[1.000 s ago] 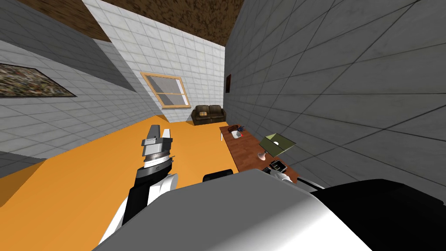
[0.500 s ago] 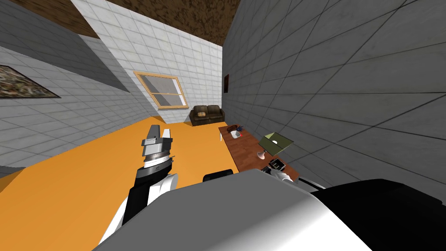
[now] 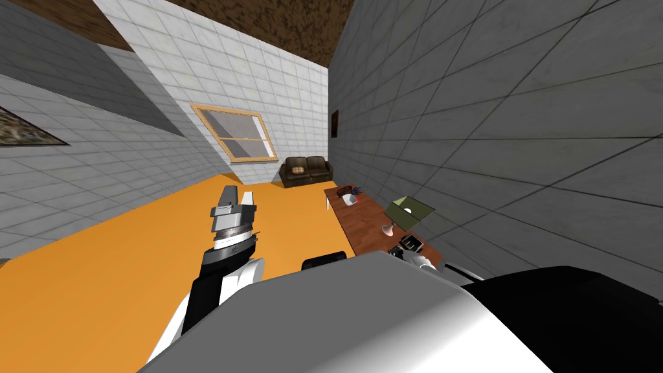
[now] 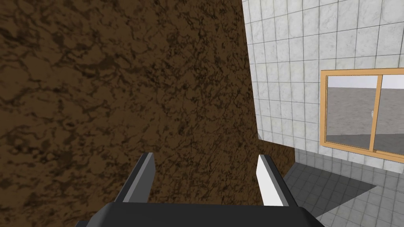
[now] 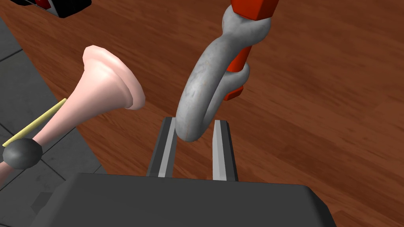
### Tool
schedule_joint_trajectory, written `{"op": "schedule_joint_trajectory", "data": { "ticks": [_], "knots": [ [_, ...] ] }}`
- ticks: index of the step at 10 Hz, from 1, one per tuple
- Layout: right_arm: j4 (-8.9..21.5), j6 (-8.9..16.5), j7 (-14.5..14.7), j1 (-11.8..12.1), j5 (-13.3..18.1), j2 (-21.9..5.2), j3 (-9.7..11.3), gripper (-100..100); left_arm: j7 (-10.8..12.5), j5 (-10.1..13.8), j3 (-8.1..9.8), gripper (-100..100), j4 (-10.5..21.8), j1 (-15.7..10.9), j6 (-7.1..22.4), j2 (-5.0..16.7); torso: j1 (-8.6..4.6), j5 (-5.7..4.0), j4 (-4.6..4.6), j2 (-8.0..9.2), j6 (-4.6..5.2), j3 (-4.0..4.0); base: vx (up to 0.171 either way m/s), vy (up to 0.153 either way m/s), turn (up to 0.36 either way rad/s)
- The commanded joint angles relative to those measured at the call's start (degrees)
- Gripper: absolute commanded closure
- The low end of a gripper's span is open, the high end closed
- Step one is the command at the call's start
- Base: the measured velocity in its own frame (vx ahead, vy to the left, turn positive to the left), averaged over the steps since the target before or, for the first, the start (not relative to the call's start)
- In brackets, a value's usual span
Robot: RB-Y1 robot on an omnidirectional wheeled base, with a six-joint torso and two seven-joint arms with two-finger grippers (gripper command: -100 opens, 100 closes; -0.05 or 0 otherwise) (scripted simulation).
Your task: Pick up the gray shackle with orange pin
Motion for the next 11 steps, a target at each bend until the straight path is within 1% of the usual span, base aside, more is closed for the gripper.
{"op": "schedule_joint_trajectory", "data": {
  "ticks": [1,2,4,5,7,8,9,10,11],
  "knots": [
    [-0.3,-0.3,-1.6,0.2,2.9,-0.3,-0.3,100,0.0,0.0,0.00,0,0.0,0.0,0.0,0.0,0.00,0.00,0.00,0.00,0.00,0.00,0.026,0.022,-0.067],
    [-0.1,-1.5,-3.8,0.2,4.8,-0.3,-1.8,100,0.0,0.0,0.00,0,0.0,0.0,0.0,0.0,0.01,0.00,0.00,-0.01,-0.02,-0.01,0.035,0.031,-0.121],
    [-0.1,-1.5,-4.2,0.2,8.0,-0.3,-1.8,100,0.0,0.0,0.00,0,0.0,0.0,0.0,0.0,0.06,0.02,0.01,-0.04,-0.04,-0.01,0.022,0.022,-0.013],
    [0.1,-2.6,-6.8,0.3,9.9,-0.3,-3.4,100,0.0,0.0,0.00,0,0.0,0.0,0.0,0.0,0.03,0.02,0.02,-0.01,-0.06,0.01,0.027,0.023,-0.083],
    [0.1,-2.6,-6.8,0.3,12.7,-0.3,-3.4,100,0.0,0.0,0.00,0,0.0,0.0,0.0,0.0,0.06,0.04,0.01,-0.01,-0.01,0.00,0.016,0.017,-0.040],
    [0.3,-3.8,-9.4,0.3,14.6,-0.3,-5.0,100,0.0,0.0,0.00,0,0.0,0.0,0.0,0.0,0.02,0.04,0.02,0.03,-0.04,0.03,0.019,0.014,-0.085],
    [0.3,-3.8,-9.4,0.3,16.4,-0.3,-5.0,100,0.0,0.0,0.00,0,0.0,0.0,0.0,0.0,0.03,0.05,0.01,0.02,0.01,0.02,0.022,0.020,-0.064],
    [0.3,-3.8,-9.4,0.3,17.3,-0.3,-5.0,100,0.0,0.0,0.00,0,0.0,0.0,0.0,0.0,0.06,0.05,0.02,0.02,-0.01,0.02,0.009,0.013,0.001],
    [0.5,-4.9,-12.0,0.3,19.5,-0.4,-6.6,100,0.0,0.0,0.00,0,0.0,0.0,0.0,0.0,0.05,0.05,0.03,0.04,-0.04,0.03,0.028,0.022,-0.088]
  ]
}}
